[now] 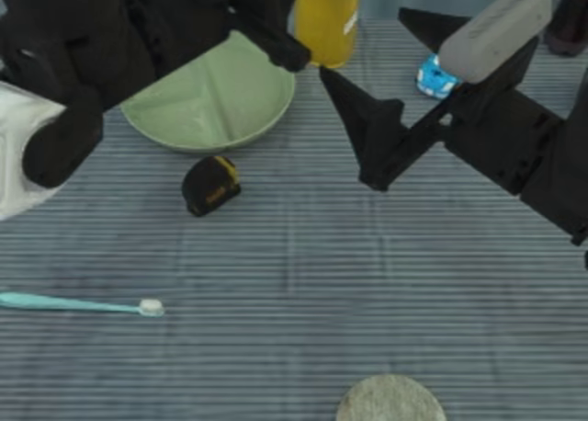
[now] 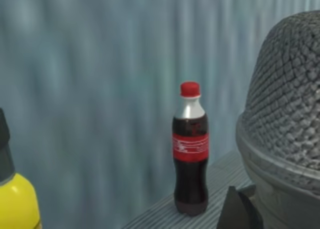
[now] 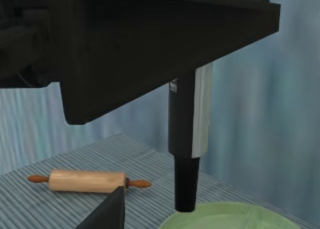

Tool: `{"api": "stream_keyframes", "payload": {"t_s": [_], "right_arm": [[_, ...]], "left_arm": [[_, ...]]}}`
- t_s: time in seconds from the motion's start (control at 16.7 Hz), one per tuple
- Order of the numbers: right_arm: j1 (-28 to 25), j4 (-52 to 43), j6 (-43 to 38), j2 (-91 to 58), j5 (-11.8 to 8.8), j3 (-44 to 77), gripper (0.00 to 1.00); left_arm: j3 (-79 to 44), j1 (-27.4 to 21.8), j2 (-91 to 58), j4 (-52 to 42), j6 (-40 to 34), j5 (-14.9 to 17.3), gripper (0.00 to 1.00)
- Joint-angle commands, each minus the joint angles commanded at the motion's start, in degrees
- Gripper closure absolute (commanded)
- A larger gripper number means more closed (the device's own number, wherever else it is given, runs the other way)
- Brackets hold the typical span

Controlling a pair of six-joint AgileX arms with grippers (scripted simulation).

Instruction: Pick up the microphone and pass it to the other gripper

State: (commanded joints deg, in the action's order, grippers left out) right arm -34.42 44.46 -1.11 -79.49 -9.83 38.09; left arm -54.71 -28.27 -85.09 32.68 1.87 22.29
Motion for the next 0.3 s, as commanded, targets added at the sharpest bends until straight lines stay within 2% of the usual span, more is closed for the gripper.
{"api": "stream_keyframes", "payload": {"t_s": [0.18, 0.3], "right_arm": [[0.59, -0.67, -0.13, 5.93, -1.07, -5.14, 0.0], [0.69, -0.74, -0.13, 6.96, -1.32, -6.11, 0.0]], "left_arm": [[1.62, 3.46, 2.12, 0.0, -0.31, 3.11, 1.0], [2.01, 4.24, 2.54, -0.04, -0.45, 3.76, 1.0]]}}
